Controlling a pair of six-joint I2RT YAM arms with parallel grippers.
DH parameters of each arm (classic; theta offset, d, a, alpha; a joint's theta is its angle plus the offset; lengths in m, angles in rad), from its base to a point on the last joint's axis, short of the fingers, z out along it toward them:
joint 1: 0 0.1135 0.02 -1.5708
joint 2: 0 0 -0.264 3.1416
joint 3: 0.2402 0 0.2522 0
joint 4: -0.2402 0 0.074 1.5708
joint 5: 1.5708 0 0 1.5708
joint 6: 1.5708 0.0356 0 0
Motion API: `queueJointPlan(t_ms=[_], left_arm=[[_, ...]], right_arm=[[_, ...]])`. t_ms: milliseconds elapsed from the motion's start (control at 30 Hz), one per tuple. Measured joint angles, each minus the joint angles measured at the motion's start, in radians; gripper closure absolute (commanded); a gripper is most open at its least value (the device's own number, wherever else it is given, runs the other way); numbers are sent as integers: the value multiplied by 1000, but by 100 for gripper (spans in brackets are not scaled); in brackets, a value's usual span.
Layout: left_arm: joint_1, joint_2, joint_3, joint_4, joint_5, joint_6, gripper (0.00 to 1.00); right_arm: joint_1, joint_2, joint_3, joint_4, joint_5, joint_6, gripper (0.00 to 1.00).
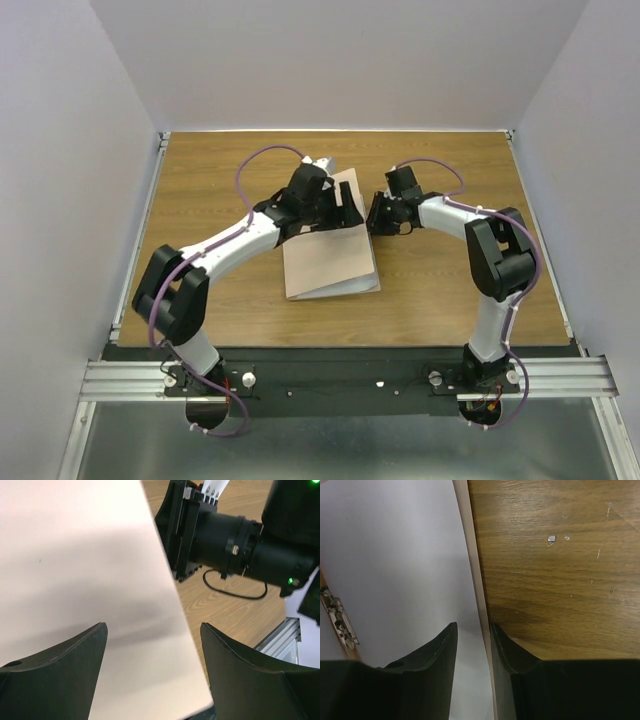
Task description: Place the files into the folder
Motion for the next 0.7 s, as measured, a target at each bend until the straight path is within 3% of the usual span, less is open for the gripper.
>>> queueJointPlan(t_ms=[167,300,467,533,700], left_arm=[[-24,126,93,35,30,5,15],[-29,153,127,48,37,16,15],[-30,153,180,34,13,45,10],[-29,152,222,21,-20,63,10],[-18,80,229,11,-82,87,10]], right_arm=[[-8,-31,-9,-1,17,36,44],[-23,-90,-19,-6,77,59,25],[-45,-198,-19,-41,188,78,13],[-48,-226,-15,-67,248,84,1],[-49,-328,-8,-165,431,94,0]])
